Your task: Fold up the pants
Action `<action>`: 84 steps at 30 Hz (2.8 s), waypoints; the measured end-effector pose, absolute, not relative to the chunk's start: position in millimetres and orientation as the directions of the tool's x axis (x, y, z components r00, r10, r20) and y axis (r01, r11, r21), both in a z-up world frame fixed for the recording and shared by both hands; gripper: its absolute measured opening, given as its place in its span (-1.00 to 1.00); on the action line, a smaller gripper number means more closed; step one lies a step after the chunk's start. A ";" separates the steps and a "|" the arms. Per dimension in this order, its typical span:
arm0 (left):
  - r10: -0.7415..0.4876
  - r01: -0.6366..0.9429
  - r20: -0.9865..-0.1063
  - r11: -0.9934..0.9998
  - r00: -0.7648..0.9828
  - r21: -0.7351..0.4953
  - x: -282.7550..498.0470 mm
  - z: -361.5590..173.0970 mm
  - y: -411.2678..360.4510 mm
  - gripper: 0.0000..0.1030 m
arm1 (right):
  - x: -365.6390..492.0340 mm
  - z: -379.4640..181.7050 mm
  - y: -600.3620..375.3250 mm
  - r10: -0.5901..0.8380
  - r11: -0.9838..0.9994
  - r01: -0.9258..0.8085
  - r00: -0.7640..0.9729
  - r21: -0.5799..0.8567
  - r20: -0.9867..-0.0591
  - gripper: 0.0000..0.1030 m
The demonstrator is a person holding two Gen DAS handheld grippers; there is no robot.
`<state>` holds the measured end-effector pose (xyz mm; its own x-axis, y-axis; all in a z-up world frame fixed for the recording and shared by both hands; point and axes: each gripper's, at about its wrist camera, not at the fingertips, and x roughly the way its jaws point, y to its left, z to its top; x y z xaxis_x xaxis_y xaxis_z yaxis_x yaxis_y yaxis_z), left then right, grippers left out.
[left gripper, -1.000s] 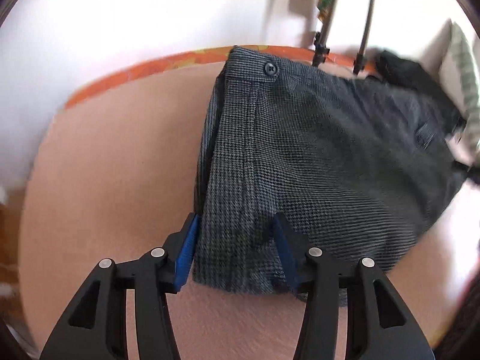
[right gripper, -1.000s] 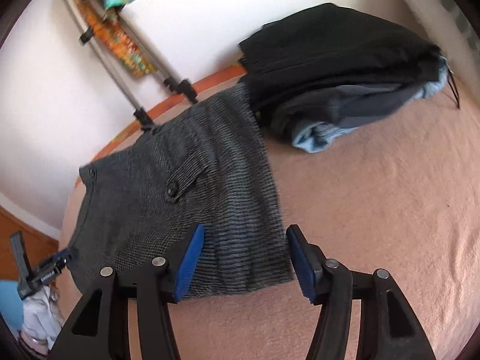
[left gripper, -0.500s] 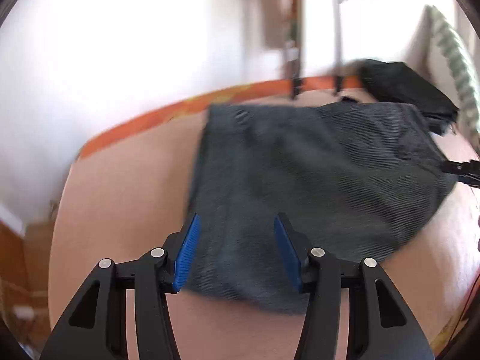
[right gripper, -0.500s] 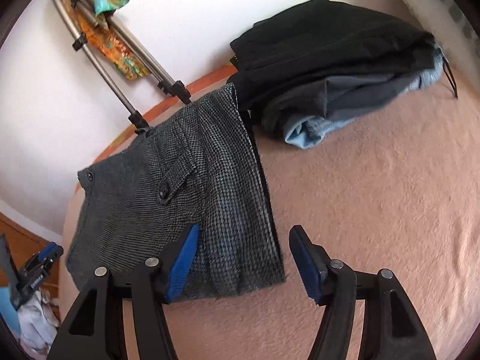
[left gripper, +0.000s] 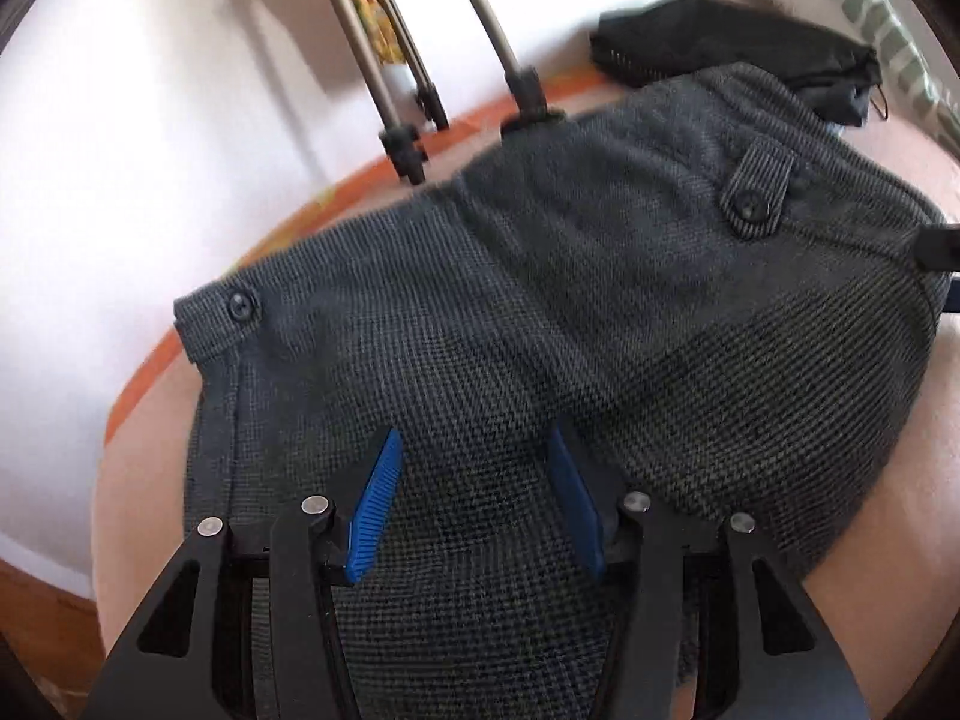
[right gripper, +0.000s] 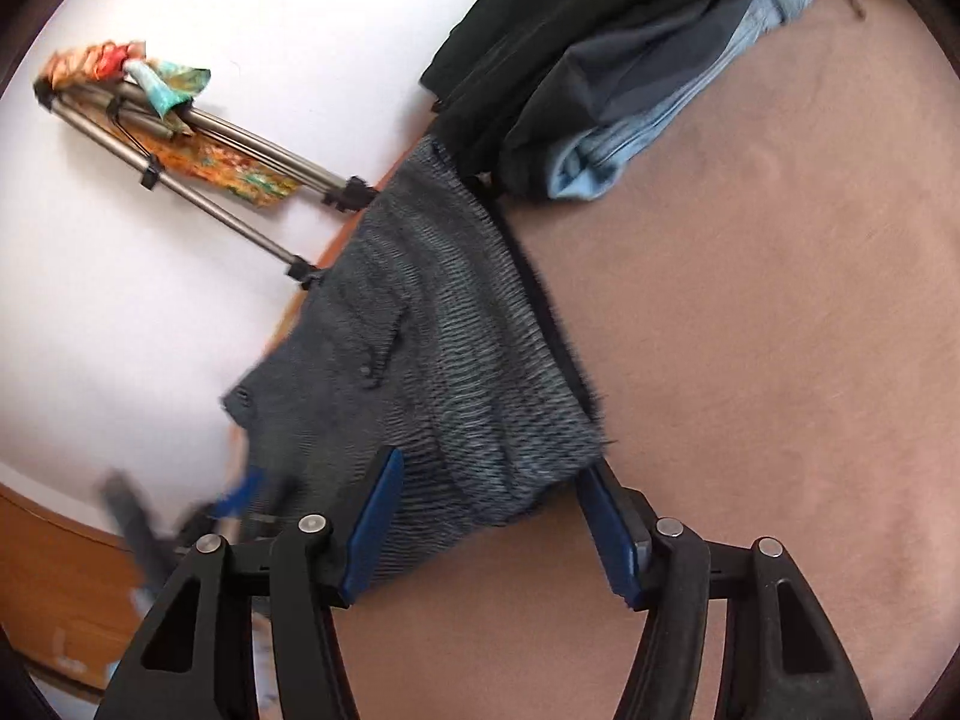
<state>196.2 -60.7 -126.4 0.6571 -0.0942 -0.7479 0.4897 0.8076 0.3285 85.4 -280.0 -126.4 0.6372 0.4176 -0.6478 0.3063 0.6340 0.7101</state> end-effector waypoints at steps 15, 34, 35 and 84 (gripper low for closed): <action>-0.151 0.529 -0.715 0.777 0.682 0.341 174.1 -120.1 -91.4 0.00 | 94.4 -105.3 -270.1 0.332 0.702 0.257 0.707 0.664 -0.625 -0.47; -0.079 0.419 -0.713 0.851 0.697 0.316 151.8 -110.7 -19.0 0.01 | 102.4 -40.3 -230.3 0.244 0.866 0.130 0.734 0.483 -0.634 -0.55; -0.077 0.423 -0.732 0.855 0.677 0.301 155.1 -118.1 -14.6 0.02 | 103.7 -35.4 -226.4 0.233 0.876 0.122 0.739 0.467 -0.632 -0.55; -0.131 0.156 -0.663 0.988 0.737 -0.022 143.2 -39.6 154.8 0.02 | 184.5 -4.7 -49.4 0.488 0.869 -0.401 0.604 0.289 -0.630 -0.09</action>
<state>143.2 154.8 -39.6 0.7369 -0.1312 -0.6631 0.1560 0.9875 -0.0220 184.5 -49.4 -4.7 0.6039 0.4878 -0.6303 -0.4012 0.8694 0.2885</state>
